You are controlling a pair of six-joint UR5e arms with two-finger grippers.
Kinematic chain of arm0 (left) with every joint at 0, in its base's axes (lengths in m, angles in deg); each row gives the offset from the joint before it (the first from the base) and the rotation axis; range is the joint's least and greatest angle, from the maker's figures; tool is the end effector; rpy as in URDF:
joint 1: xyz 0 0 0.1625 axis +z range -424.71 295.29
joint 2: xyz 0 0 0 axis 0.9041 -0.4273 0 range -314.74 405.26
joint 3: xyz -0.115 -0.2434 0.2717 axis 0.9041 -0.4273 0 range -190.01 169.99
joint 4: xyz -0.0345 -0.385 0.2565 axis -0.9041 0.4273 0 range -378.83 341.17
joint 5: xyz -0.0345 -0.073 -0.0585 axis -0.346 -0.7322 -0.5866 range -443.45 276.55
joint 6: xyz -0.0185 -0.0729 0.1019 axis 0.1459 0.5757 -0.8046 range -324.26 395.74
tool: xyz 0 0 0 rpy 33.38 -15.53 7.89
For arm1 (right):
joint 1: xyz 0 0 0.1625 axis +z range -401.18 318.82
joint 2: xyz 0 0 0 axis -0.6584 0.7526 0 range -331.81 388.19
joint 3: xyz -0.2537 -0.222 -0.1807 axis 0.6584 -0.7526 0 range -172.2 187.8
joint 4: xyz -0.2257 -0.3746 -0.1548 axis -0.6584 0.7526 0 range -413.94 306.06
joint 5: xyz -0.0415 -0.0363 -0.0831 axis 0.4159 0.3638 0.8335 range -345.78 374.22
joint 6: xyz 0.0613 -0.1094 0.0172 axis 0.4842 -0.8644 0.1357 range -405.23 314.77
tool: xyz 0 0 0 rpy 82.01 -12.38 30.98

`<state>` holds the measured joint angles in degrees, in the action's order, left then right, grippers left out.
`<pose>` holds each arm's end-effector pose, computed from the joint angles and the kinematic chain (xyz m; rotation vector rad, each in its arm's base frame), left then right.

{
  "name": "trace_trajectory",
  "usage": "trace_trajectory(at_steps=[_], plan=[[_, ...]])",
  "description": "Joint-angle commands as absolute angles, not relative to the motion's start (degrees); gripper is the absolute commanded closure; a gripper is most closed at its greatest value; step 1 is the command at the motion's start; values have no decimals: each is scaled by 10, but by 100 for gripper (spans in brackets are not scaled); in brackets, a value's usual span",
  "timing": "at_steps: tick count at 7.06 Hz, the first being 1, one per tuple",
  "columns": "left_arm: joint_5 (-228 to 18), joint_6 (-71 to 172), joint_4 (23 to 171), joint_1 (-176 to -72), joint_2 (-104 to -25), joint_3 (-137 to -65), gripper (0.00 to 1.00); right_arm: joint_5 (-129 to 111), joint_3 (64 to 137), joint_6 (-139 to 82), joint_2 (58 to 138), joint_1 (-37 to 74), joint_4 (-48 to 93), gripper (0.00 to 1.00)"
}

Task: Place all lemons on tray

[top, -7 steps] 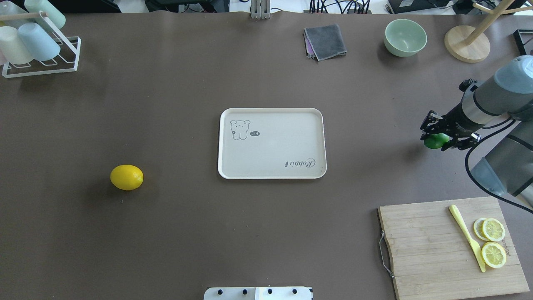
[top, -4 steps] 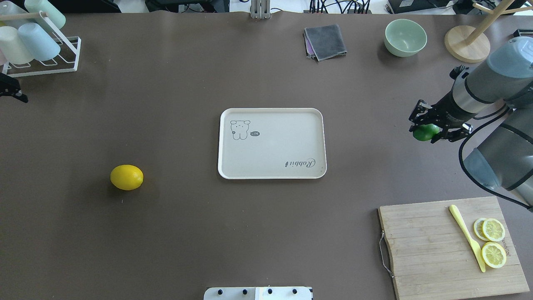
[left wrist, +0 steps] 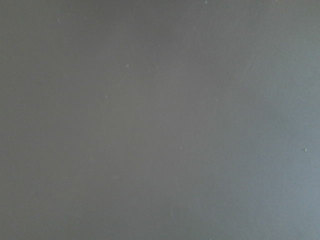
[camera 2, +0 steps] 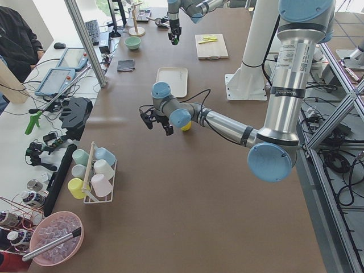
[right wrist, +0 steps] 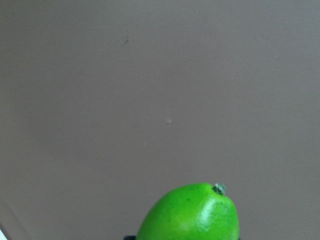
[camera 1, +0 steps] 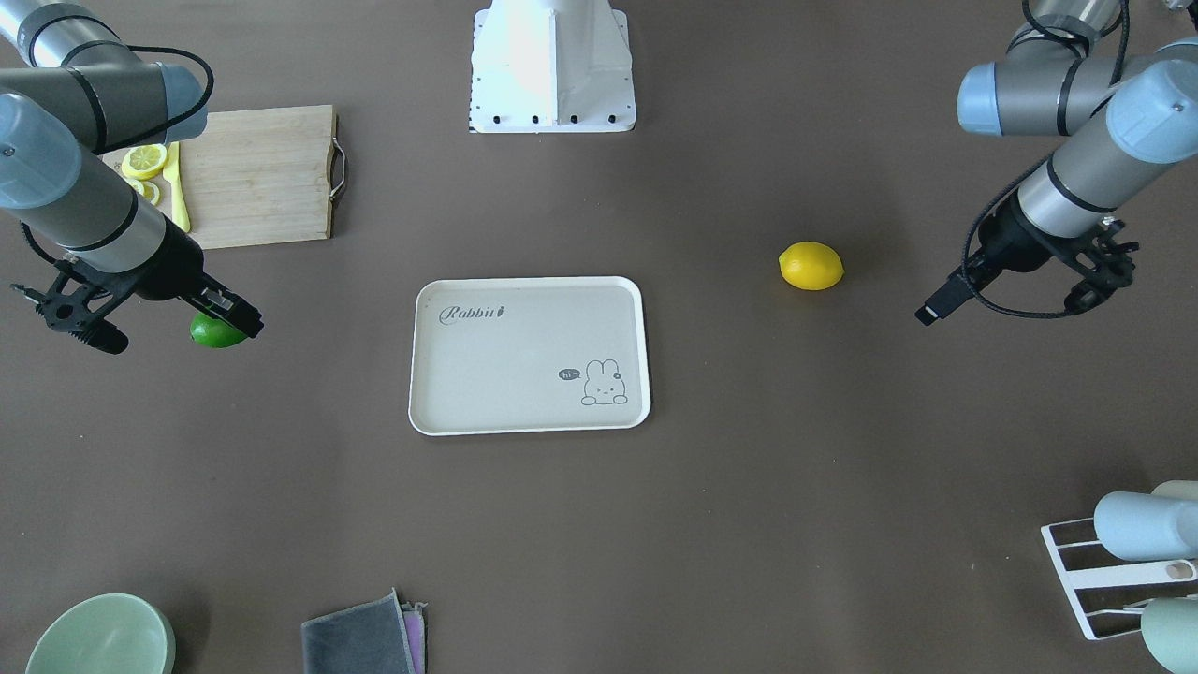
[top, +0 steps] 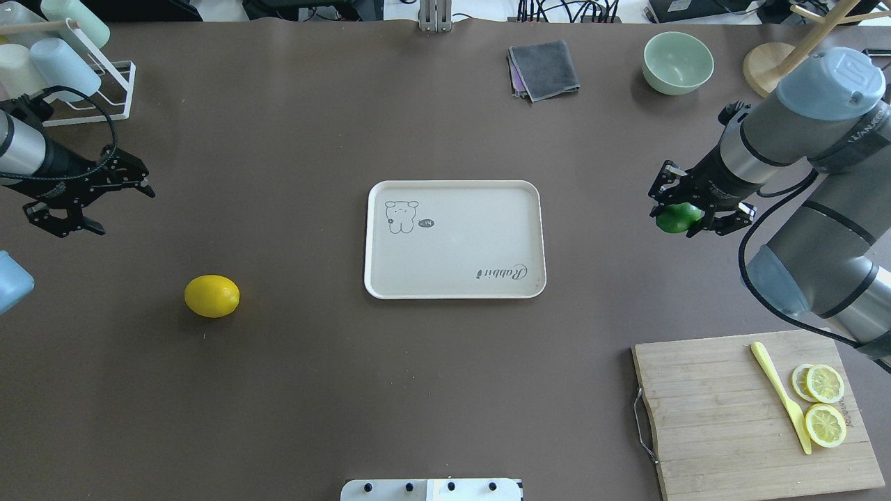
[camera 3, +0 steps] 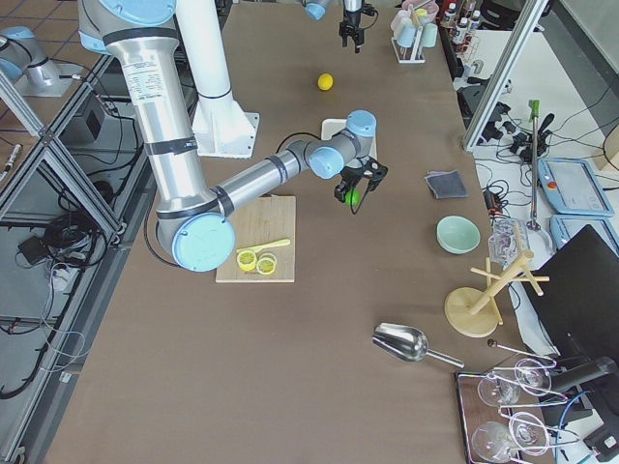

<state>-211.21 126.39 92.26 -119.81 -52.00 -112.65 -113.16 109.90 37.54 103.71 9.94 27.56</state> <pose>0.3015 -0.5299 0.4008 -0.2496 0.9172 -0.6652 -0.3530 -0.5278 0.3591 -0.2665 -0.8318 0.5177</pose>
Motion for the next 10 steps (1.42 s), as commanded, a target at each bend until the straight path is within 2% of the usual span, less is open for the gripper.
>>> trace_trajectory(at_steps=[1,6,10], plan=[[-2092,1419,910,-1146,-519,-1158,2,-1128,1100,401,1030,90,275,100],[-2009,1632,856,-1024,-515,-1193,2,-1119,1099,435,1003,65,273,100],[-2005,1625,865,-1021,-539,-1166,2,-1113,1099,435,991,65,270,100]])
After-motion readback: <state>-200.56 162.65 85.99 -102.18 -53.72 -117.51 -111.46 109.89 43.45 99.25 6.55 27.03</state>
